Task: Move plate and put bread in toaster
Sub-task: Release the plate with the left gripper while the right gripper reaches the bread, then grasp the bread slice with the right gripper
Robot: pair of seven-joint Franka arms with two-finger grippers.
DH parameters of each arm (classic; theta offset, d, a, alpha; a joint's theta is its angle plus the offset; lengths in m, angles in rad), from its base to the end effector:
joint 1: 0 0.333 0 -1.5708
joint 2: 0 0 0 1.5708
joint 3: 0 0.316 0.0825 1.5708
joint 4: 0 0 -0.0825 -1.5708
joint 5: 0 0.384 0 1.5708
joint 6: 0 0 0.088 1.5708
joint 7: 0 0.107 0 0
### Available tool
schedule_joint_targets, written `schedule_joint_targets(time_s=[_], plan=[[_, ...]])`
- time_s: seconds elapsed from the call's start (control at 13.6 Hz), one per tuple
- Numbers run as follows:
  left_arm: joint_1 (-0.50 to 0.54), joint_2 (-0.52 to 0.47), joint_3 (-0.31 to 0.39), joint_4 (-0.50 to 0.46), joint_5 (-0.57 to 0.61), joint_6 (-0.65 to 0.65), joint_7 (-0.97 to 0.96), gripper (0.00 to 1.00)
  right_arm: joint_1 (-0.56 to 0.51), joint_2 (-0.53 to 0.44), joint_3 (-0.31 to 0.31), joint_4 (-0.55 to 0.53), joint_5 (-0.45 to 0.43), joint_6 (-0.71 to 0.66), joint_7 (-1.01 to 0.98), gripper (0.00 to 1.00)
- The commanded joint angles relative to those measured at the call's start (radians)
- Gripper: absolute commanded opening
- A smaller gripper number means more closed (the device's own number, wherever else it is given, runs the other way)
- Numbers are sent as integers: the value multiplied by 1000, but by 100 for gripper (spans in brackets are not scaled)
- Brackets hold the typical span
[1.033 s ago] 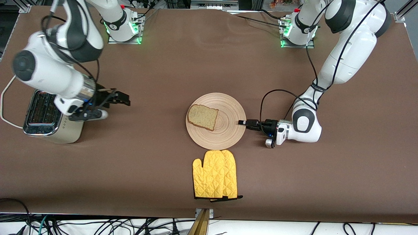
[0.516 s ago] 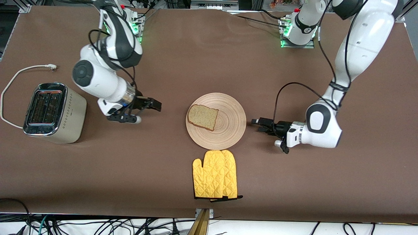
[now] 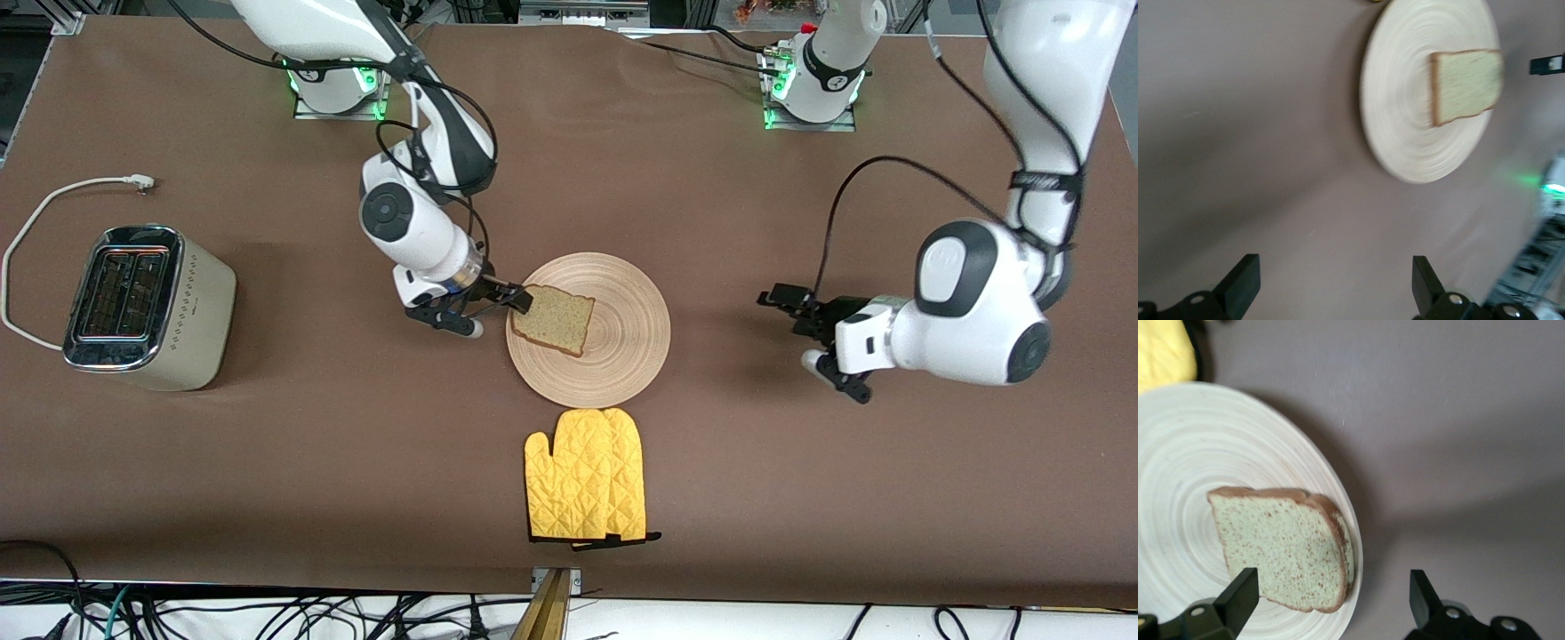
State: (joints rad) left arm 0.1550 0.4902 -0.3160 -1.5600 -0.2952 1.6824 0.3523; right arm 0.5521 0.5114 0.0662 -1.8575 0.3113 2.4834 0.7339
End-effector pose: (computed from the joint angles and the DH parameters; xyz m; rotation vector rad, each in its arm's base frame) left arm 0.6374 -0.1054 0.3585 2.5876 -0.5493 -0.4078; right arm 0.5348 0.3752 0.2551 -2.8395 0.5202 0.0878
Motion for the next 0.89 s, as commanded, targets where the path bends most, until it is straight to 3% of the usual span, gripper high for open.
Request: schedule_joint_targets(time_s=[0.0,0.15,0.3,0.52,0.81], plan=[[-12,-157,-12,1,179,-87,-172,100,-1,7,0,4,14,11,16,100],[-40,-255,-6,3,275,-105,-223,100,0,24,-2,7,12,29,16,99],[-87,-341,38,1,333,-104,-283,100,3,42,-2,17,9,37,16,92],[-193,-428,249,-2,304,-76,-299,100,9,65,-2,31,3,60,18,80],[-180,-430,250,-14,297,-101,-297,100,23,79,-3,31,3,83,18,49]])
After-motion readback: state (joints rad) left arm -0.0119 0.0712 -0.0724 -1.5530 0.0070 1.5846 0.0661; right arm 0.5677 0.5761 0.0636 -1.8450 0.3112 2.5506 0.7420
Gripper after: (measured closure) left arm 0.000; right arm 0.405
